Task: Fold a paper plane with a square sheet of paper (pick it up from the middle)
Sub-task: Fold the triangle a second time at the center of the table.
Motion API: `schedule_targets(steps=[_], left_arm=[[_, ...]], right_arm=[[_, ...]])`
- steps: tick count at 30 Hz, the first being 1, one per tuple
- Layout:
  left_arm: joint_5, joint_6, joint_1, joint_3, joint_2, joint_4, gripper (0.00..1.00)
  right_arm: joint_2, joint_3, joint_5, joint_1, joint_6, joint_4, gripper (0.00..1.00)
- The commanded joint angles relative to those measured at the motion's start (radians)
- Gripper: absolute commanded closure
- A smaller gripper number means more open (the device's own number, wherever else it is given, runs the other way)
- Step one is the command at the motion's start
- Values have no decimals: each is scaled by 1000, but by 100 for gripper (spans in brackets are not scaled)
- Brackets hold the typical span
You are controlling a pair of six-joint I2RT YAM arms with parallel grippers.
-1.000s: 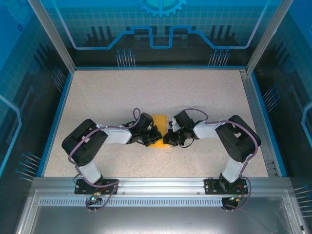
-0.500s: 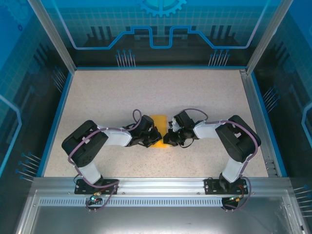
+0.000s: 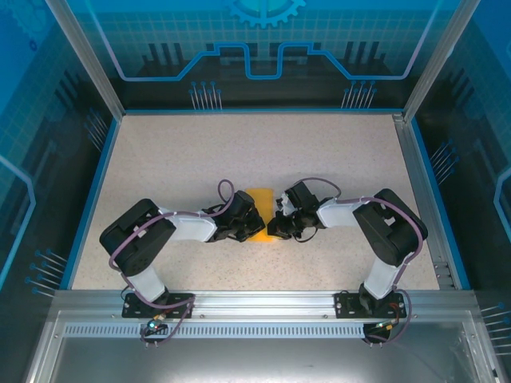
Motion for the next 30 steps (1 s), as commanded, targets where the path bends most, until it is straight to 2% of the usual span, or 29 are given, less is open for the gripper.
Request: schedule_targets(steps=[1,15,30], left_arm=[[-104,41,9,-29,19,-112,100],[-53,76,56,-47,-7,-32,100],[-4,119,139,-55,-9,-4,92]], right_arm=[[13,-44,70,4,-8,-107,89],[15,-55,76,-1,-8,-107,90],[13,-57,75,-5,-12,-109,90]])
